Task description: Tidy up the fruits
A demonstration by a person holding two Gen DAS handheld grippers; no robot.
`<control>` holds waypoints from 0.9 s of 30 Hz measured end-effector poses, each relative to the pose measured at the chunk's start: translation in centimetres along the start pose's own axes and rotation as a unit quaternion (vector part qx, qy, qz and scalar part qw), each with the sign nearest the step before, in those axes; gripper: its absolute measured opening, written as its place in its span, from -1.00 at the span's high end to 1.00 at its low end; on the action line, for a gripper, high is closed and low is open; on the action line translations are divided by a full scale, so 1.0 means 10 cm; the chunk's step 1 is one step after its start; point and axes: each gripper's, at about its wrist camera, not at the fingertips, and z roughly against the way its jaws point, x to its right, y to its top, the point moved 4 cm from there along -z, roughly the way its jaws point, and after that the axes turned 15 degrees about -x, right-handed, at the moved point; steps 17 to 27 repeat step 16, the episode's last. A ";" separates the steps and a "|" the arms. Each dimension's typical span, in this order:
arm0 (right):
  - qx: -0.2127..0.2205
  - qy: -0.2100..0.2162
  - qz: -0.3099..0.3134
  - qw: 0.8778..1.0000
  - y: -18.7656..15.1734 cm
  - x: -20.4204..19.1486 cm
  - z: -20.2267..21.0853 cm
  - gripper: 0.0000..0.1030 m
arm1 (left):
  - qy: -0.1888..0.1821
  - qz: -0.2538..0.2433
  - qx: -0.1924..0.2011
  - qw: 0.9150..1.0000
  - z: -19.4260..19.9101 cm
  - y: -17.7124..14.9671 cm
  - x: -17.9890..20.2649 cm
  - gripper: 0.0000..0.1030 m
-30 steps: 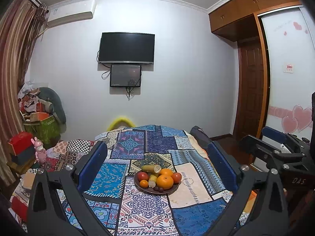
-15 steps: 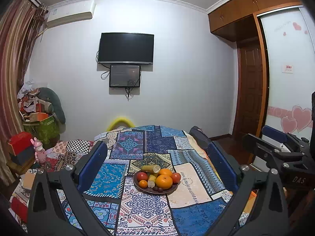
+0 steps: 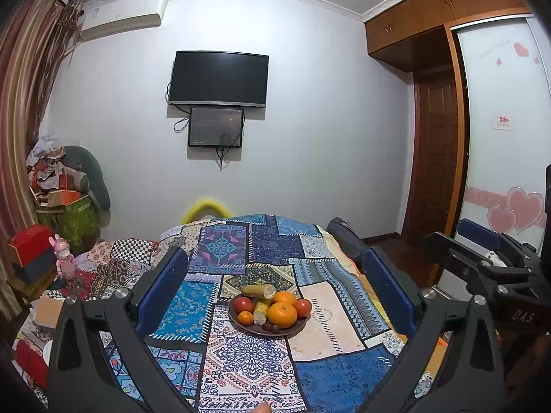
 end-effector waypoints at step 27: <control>-0.003 -0.001 -0.003 1.000 -0.01 0.01 -0.02 -1.00 | -0.002 -0.002 -0.013 1.000 -0.06 -0.01 0.01 -1.00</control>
